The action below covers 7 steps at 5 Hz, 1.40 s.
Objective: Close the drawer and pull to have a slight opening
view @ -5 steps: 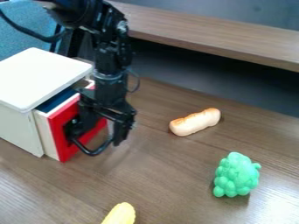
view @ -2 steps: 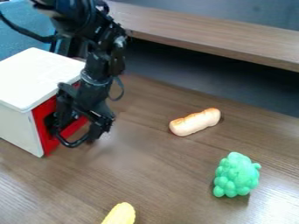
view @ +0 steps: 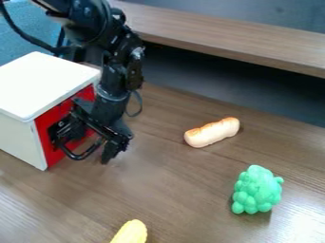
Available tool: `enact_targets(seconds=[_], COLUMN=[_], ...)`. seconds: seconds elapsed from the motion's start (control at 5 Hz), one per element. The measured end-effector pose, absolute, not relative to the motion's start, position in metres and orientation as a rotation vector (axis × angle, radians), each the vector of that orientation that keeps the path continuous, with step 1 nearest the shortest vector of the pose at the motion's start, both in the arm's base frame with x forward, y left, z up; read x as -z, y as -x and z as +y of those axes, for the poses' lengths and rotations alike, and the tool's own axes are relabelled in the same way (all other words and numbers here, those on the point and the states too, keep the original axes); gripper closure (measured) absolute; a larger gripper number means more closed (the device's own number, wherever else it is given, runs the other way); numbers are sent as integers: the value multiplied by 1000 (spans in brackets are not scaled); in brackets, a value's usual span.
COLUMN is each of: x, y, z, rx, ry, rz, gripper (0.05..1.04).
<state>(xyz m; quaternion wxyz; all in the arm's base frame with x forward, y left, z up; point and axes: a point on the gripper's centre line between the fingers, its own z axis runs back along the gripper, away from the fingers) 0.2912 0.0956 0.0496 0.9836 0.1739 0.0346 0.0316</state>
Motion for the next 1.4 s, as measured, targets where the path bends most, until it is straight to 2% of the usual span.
enact_targets(seconds=[0.2, 0.4, 0.6, 0.8, 1.0, 1.4], x=[-46, -48, -58, -78, -97, -105], y=[-300, -306, -317, -330, -331, -331], z=[74, 53, 29, -10, -21, -37], rx=[21, 76, 136, 215, 213, 243], ry=[-279, -255, -248, -233, -231, -200], rz=[37, 26, 5, -55, -91, -125], gripper=[84, 84, 84, 84, 84, 84])
